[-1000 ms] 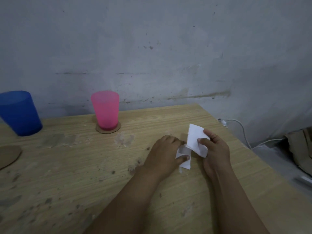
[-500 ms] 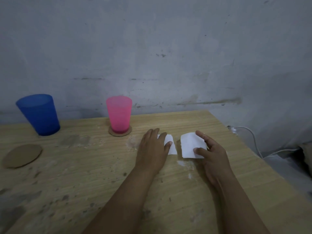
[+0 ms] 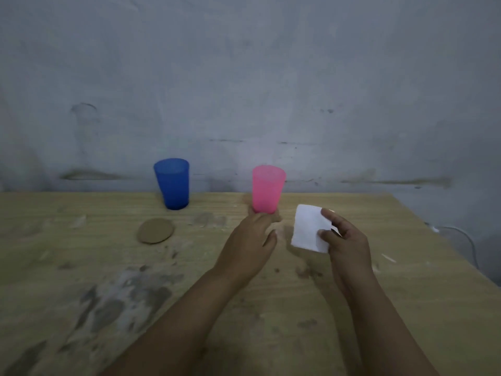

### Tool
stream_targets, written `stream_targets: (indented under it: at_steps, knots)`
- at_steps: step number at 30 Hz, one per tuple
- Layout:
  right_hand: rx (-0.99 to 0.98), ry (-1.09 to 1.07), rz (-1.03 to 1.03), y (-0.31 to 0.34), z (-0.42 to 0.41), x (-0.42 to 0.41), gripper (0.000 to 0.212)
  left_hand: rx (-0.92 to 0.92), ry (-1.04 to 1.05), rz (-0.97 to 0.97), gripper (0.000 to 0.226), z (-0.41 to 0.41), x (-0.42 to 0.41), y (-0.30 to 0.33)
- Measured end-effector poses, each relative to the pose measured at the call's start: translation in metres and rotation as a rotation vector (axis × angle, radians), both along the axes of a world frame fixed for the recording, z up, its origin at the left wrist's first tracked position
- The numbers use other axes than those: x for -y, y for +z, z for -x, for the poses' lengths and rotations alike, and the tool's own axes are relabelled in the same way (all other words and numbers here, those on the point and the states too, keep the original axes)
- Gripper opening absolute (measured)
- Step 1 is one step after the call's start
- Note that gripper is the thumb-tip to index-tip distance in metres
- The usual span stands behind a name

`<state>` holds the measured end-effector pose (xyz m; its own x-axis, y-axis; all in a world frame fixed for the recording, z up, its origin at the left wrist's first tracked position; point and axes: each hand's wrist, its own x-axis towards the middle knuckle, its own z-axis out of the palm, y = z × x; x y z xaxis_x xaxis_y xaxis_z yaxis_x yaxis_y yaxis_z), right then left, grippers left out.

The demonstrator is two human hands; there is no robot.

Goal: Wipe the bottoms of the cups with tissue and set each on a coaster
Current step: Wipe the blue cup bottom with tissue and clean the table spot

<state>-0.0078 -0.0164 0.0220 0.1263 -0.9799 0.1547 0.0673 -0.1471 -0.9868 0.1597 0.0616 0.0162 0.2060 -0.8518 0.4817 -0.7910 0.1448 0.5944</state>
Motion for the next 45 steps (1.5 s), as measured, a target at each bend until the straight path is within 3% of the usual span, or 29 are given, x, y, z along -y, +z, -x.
stream_targets:
  at_steps: [9, 15, 20, 25, 28, 32, 37, 45]
  knots:
    - [-0.003, 0.014, -0.057, 0.003, -0.103, -0.043, 0.045, -0.012, 0.115, -0.02, 0.03, -0.084, -0.057, 0.002]
    - [0.051, -0.024, -0.116, 0.005, -0.169, -0.059, 0.037, -0.142, 0.23, 0.019, 0.03, -0.141, -0.073, 0.004]
    - [0.112, -0.103, -0.165, 0.004, -0.21, -0.05, 0.042, -0.33, 0.337, 0.083, 0.034, -0.178, -0.06, 0.001]
    - [0.135, -0.242, -0.137, -0.006, -0.242, -0.04, 0.046, -0.384, 0.434, 0.202, 0.03, -0.202, -0.038, -0.003]
    - [0.092, -0.278, -0.108, -0.011, -0.252, -0.035, 0.049, -0.462, 0.503, 0.308, 0.036, -0.214, -0.025, -0.003]
    - [0.006, -0.255, 0.002, -0.013, -0.259, -0.036, 0.055, -0.557, 0.448, 0.307, 0.046, -0.222, -0.01, -0.013]
    - [-0.062, -0.228, 0.08, -0.014, -0.259, -0.035, 0.055, -0.44, 0.309, 0.223, 0.07, -0.231, -0.003, -0.024]
    - [-0.06, -0.192, 0.089, -0.012, -0.262, -0.038, 0.057, -0.398, 0.21, 0.03, 0.105, -0.228, 0.002, -0.025]
